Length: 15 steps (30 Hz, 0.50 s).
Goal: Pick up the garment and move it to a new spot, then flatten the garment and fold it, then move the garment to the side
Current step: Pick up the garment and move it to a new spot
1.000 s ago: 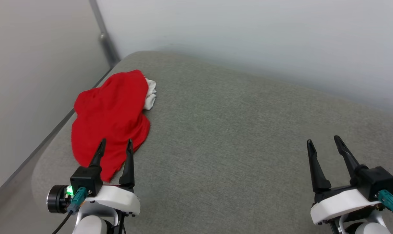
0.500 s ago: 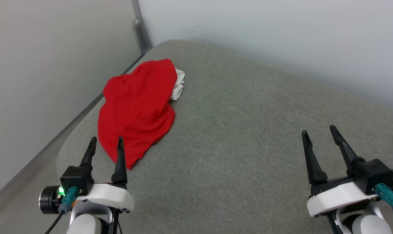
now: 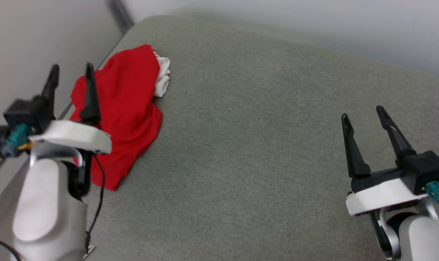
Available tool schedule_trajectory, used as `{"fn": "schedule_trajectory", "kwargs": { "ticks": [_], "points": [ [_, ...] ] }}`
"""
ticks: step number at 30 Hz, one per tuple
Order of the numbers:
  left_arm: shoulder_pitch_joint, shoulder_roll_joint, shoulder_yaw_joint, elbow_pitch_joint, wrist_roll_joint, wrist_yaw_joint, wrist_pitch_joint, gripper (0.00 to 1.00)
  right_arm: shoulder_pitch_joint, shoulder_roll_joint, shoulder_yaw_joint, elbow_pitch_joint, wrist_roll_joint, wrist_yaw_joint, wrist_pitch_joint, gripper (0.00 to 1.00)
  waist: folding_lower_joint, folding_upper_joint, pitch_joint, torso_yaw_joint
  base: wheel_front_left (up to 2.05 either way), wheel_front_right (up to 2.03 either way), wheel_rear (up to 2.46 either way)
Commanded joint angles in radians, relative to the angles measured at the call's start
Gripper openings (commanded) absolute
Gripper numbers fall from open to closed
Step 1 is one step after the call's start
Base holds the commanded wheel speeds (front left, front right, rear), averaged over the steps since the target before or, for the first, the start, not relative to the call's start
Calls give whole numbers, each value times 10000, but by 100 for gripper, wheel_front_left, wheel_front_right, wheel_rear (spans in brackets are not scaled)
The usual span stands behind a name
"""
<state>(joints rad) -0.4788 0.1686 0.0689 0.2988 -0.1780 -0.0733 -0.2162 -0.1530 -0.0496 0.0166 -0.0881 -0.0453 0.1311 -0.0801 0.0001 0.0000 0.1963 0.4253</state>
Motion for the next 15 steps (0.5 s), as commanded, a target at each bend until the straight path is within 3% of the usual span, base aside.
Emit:
{"fn": "schedule_trajectory", "kwargs": {
  "ticks": [1,10,15],
  "points": [
    [-338,182,75,125,-135,-99,314,100,-252,-12,57,-103,-33,-7,21,100,-1,0,675,-623,0,0,0],
    [-2625,2175,373,1767,-1976,-532,5050,100,-997,-9,161,-142,-99,-7,-136,100,-1,0,2091,-1831,0,0,0],
    [-2943,2887,455,2941,-2933,-559,7296,100,-1340,-11,143,-6,-97,-7,-280,100,-1,0,2642,-2264,0,0,0]
  ]
}}
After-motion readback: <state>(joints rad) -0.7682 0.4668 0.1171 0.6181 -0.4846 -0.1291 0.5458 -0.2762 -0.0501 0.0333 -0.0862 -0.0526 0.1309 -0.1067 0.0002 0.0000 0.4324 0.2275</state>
